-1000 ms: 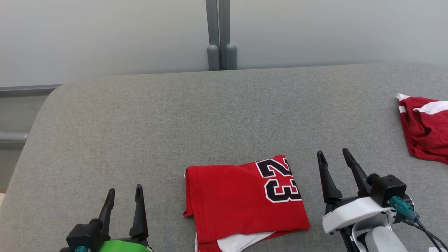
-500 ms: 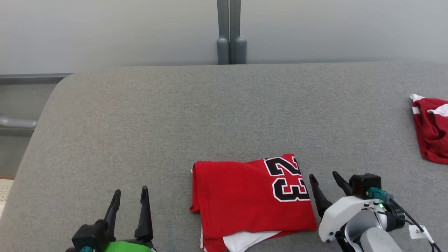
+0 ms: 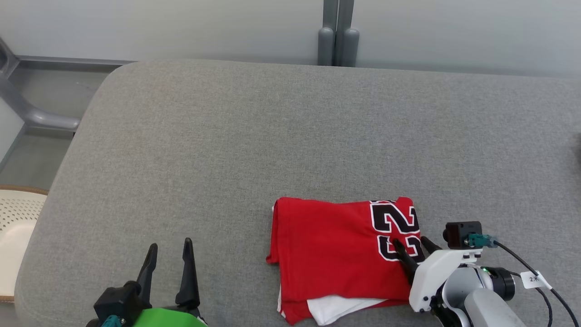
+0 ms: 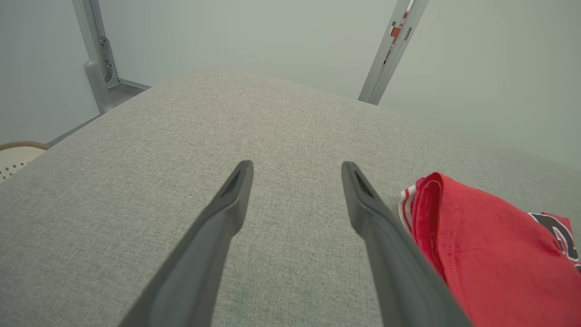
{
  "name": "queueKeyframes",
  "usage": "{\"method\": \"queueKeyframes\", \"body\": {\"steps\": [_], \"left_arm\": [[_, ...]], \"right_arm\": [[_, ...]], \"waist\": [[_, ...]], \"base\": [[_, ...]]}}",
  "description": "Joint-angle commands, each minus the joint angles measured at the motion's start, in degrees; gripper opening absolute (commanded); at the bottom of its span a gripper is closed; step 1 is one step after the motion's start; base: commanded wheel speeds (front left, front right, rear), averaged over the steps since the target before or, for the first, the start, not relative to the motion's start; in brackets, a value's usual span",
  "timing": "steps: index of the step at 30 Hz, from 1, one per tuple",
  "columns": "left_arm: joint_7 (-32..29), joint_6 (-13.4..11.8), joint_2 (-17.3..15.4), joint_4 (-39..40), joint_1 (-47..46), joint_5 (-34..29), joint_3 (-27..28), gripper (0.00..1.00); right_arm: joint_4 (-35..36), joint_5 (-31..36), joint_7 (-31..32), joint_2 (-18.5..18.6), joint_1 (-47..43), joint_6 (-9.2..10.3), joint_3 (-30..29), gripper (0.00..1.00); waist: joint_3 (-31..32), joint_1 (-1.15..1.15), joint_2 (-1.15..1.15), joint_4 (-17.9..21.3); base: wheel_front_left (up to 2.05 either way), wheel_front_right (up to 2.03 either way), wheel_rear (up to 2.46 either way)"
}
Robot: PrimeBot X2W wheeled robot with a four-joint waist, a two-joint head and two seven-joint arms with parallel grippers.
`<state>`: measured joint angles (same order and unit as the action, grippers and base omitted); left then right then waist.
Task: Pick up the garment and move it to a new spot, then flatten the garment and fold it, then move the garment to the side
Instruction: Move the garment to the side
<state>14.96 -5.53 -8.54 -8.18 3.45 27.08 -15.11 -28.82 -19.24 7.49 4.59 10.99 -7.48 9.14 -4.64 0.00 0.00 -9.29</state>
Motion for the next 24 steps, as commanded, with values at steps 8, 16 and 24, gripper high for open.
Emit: {"method": "queueKeyframes", "body": {"steps": [8,16,24], "left_arm": [[0.3,0.7,0.2,0.5,-1.2,-1.2,1.6,1.00],[0.2,1.1,-0.1,1.7,-2.0,-2.7,2.9,1.00],[0.1,1.4,-1.7,2.0,-4.3,-4.8,2.5,1.00]], "right_arm": [[-1.3,-1.4,-1.8,0.4,3.9,-0.01,0.7,0.00],[0.3,-0.3,-6.5,3.0,6.9,0.03,-2.2,0.00],[3.5,1.2,-11.4,4.7,6.2,0.02,-8.7,0.00]], "waist": [[-1.7,0.00,0.00,3.1],[-4.2,0.00,0.00,13.4],[-7.4,0.00,0.00,24.9]], "base": [[0.00,0.00,0.00],[0.00,0.00,0.00],[0.00,0.00,0.00]]}}
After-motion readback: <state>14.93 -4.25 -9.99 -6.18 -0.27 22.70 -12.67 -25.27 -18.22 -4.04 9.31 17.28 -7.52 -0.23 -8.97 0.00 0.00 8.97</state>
